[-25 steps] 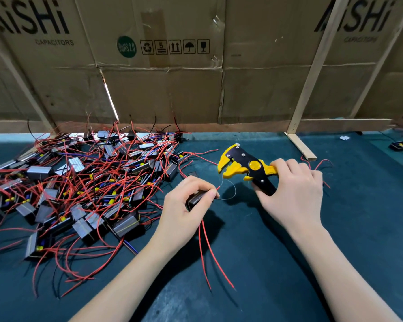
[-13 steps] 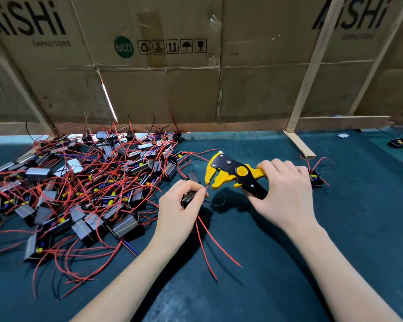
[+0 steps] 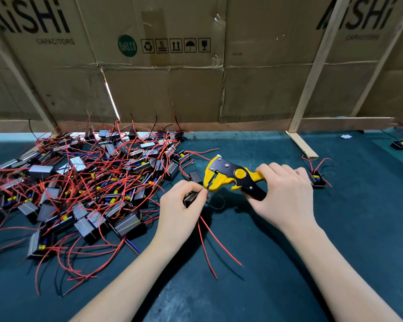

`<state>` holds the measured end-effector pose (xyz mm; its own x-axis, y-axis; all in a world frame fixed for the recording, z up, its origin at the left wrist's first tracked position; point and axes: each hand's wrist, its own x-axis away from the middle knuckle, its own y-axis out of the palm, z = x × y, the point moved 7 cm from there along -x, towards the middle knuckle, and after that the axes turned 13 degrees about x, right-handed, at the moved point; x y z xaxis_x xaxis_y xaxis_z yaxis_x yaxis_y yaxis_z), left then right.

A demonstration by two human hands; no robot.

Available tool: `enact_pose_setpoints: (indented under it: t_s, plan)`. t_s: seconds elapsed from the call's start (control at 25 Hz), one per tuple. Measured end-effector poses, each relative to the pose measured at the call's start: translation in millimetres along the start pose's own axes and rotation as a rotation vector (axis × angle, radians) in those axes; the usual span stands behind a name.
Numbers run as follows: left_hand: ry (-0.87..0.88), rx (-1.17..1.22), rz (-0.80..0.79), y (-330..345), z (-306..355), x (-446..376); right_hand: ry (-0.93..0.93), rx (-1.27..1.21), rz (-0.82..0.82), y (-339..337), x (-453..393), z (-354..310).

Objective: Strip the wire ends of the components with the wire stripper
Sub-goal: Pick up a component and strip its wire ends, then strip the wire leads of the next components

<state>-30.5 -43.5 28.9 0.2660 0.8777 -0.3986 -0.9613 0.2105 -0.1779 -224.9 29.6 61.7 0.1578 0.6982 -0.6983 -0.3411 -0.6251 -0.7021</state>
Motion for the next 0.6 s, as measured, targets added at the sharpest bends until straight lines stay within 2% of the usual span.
enact_pose_setpoints:
  t_s: [0.16, 0.28, 0.4, 0.52, 0.6]
  plan:
    - [-0.006, -0.004, -0.018, 3, -1, 0, 0.036, 0.017, -0.047, 1, 0, 0]
    - [0.003, -0.006, -0.045, 2, -1, -2, 0.088, 0.042, 0.013, 0, 1, 3]
    - [0.023, -0.036, -0.097, 7, 2, 3, 0.223, 0.041, -0.002, 7, 1, 21]
    - [-0.127, 0.285, -0.277, 29, 1, 12, 0.421, -0.036, -0.089, 14, 3, 47]
    - [-0.066, 0.291, -0.252, 26, 6, 8, 0.505, -0.136, -0.132, 16, 4, 58]
